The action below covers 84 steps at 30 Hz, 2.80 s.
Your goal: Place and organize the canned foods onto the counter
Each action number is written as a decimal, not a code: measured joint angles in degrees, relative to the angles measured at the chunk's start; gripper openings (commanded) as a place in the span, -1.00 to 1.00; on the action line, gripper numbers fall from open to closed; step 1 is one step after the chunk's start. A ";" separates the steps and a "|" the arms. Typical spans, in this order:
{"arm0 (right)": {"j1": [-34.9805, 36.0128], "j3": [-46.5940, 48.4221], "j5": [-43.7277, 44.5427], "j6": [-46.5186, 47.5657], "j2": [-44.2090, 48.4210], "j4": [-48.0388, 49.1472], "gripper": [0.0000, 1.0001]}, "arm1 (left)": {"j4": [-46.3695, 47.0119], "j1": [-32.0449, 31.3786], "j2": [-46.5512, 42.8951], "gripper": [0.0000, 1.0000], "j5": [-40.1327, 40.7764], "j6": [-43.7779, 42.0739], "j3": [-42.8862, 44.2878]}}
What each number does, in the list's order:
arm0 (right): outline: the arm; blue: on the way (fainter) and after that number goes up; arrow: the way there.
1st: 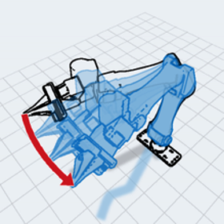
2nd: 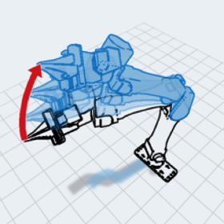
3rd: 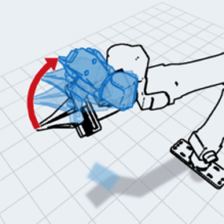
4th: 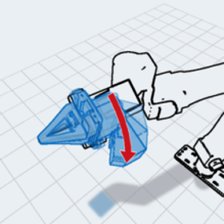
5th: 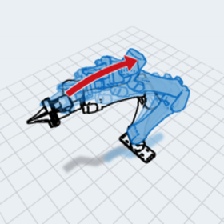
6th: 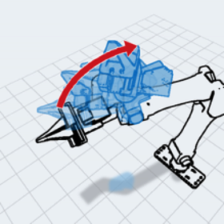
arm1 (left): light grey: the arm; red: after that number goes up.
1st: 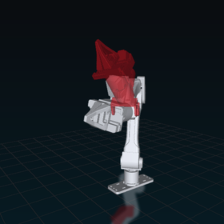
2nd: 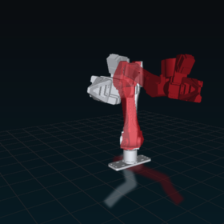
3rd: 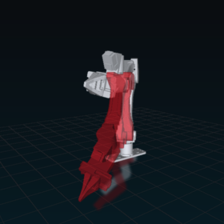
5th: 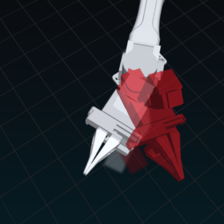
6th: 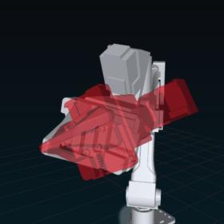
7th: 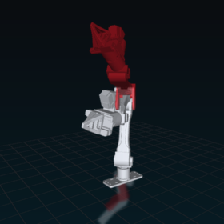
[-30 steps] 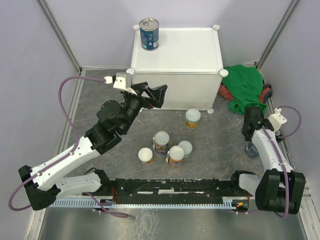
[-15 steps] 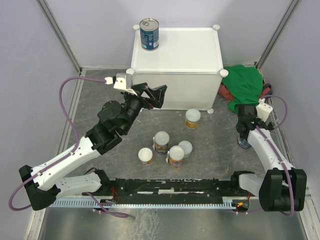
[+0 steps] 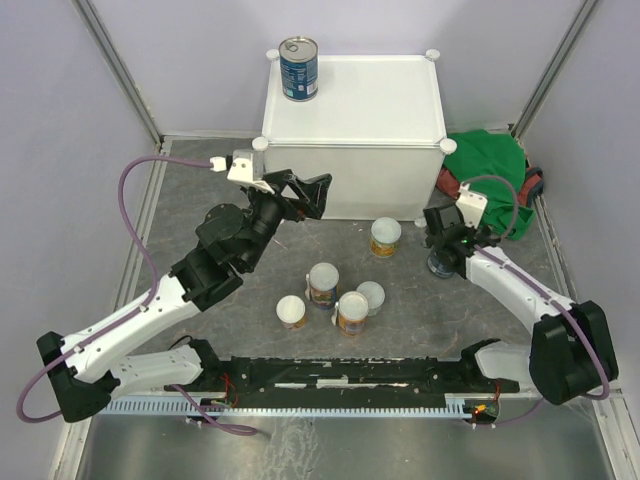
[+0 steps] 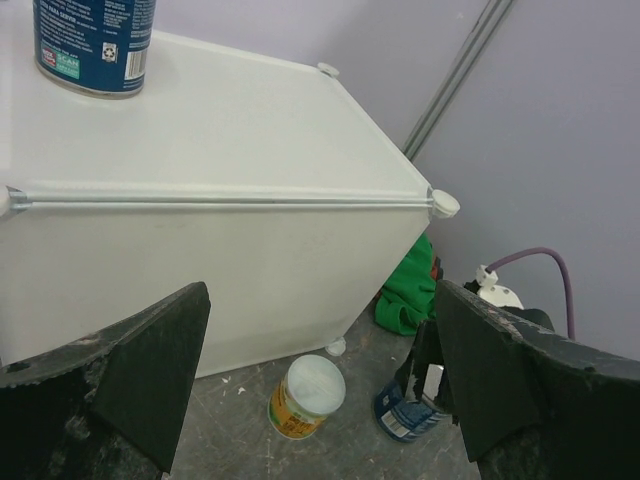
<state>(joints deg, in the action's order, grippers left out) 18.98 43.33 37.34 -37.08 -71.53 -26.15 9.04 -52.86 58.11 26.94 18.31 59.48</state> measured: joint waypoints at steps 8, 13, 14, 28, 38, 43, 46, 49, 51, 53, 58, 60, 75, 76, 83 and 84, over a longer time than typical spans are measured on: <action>12.35 2.21 1.55 -5.03 -4.81 2.89 0.44 | -0.24 0.00 -1.11 0.99 0.72 0.00 -0.92; 17.05 3.45 4.92 -7.43 -7.69 3.67 0.46 | -0.48 0.00 -1.62 0.99 1.53 -0.04 -1.84; 17.66 3.48 5.88 -7.85 -8.15 3.91 0.46 | -0.55 0.00 -1.66 0.99 1.55 -0.04 -1.97; 22.40 -1.60 8.48 -8.66 -3.17 5.64 -0.72 | -1.29 0.00 -3.85 0.99 3.61 -0.42 -4.22; 26.40 -3.06 4.66 -7.58 3.28 -1.77 -0.97 | -1.25 0.00 -6.14 0.99 6.69 -0.42 -6.27; 28.52 -2.93 3.80 -6.78 5.25 -5.51 -0.97 | -1.33 0.00 -7.17 0.99 7.69 -0.42 -7.50; 29.90 -2.10 3.67 -6.25 5.81 -8.37 -0.97 | -1.27 0.00 -7.61 0.99 8.17 -0.42 -7.87; 31.32 -0.68 3.78 -5.92 6.12 -10.75 -0.97 | -1.25 0.00 -8.04 0.99 9.01 -0.42 -8.26; 32.09 0.42 3.96 -5.77 6.45 -11.93 -0.97 | -1.27 0.00 -8.17 0.99 9.11 -0.42 -8.37; 33.03 1.66 4.35 -5.53 6.97 -12.98 -0.97 | -1.25 0.00 -8.20 0.99 9.22 -0.42 -8.41; 35.95 6.62 5.70 -4.81 8.26 -16.37 -0.97 | -1.22 0.00 -8.24 0.99 9.75 -0.42 -8.79; 37.05 8.79 6.19 -4.42 8.74 -17.40 -0.97 | -1.22 0.00 -8.26 0.98 10.23 -0.42 -9.01; 40.94 31.43 8.07 4.48 6.84 -20.70 -0.97 | -1.27 0.00 -9.60 0.98 11.82 -0.42 -10.86; 40.94 32.59 8.09 5.05 6.25 -20.65 -0.97 | -1.27 0.00 -9.79 0.99 11.91 -0.42 -10.91; 40.94 43.89 9.16 11.17 -0.11 -20.04 -0.97 | -1.36 0.00 -11.26 0.99 12.02 -0.42 -11.06; 40.94 45.57 9.35 12.04 -1.09 -19.82 -0.97 | -1.44 0.00 -11.52 0.99 12.02 -0.42 -11.10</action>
<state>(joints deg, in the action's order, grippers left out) 59.92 88.90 46.70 -25.04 -72.62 -45.98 7.60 -52.86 46.59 38.96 17.89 48.38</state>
